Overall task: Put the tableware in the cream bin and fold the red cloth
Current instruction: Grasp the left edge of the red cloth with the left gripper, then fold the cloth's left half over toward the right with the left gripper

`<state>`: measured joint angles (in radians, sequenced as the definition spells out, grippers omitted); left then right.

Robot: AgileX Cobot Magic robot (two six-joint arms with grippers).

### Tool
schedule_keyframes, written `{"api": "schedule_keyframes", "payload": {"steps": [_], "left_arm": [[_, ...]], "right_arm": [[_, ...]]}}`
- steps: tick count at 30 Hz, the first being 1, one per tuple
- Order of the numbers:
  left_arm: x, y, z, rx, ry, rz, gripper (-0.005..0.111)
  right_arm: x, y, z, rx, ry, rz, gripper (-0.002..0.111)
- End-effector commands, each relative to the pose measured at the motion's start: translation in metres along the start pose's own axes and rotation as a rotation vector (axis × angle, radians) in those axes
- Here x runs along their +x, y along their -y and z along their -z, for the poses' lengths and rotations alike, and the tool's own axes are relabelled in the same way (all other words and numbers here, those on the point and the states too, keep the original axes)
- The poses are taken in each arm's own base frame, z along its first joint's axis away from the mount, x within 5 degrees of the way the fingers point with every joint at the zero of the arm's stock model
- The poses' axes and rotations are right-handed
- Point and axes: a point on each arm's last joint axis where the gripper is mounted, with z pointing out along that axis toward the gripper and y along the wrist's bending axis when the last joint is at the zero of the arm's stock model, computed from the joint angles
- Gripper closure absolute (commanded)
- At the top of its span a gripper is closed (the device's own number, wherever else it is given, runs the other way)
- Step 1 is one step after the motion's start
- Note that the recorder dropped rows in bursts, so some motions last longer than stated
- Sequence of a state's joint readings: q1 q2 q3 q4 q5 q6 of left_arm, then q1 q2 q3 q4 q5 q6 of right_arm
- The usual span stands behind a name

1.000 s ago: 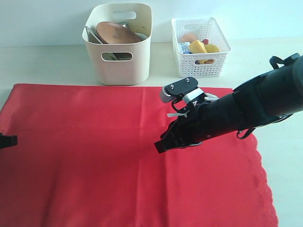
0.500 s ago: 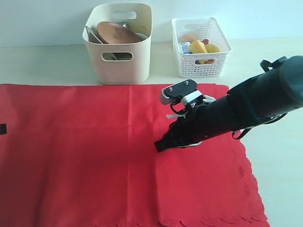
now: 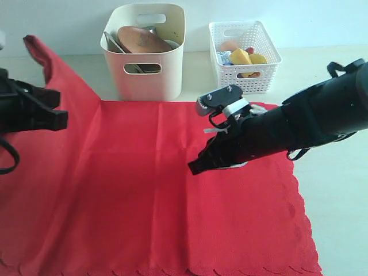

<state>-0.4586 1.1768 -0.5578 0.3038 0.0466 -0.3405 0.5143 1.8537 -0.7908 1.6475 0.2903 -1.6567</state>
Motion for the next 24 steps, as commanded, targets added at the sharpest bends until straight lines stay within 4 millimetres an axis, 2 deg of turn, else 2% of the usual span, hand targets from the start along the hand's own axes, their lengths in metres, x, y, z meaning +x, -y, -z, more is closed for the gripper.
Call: {"api": "schedule_keyframes", "payload": {"steps": [1, 6, 10, 12, 15, 18, 24], "left_arm": [[-0.021, 0.039, -0.002, 0.118, -0.007, -0.043, 0.106], [-0.035, 0.083, -0.021, 0.217, -0.055, -0.118, 0.106], [-0.035, 0.124, -0.048, 0.282, -0.120, -0.175, 0.106], [-0.034, 0.149, -0.062, 0.317, -0.147, -0.213, 0.106], [-0.037, 0.181, -0.078, 0.331, -0.205, -0.264, 0.106], [-0.041, 0.209, -0.092, 0.324, -0.263, -0.306, 0.106], [-0.033, 0.237, -0.128, 0.351, -0.258, -0.321, 0.103]], "right_arm": [[-0.023, 0.001, 0.039, 0.140, 0.125, 0.039, 0.108], [-0.046, 0.009, 0.099, 0.405, 0.303, 0.006, 0.108], [-0.054, 0.012, 0.147, 0.578, 0.442, -0.074, 0.108], [-0.055, 0.012, 0.163, 0.623, 0.486, -0.095, 0.108], [-0.054, 0.014, 0.173, 0.677, 0.507, -0.116, 0.108], [-0.052, 0.019, 0.172, 0.719, 0.495, -0.140, 0.108], [-0.050, 0.023, 0.156, 0.720, 0.447, -0.147, 0.108]]}}
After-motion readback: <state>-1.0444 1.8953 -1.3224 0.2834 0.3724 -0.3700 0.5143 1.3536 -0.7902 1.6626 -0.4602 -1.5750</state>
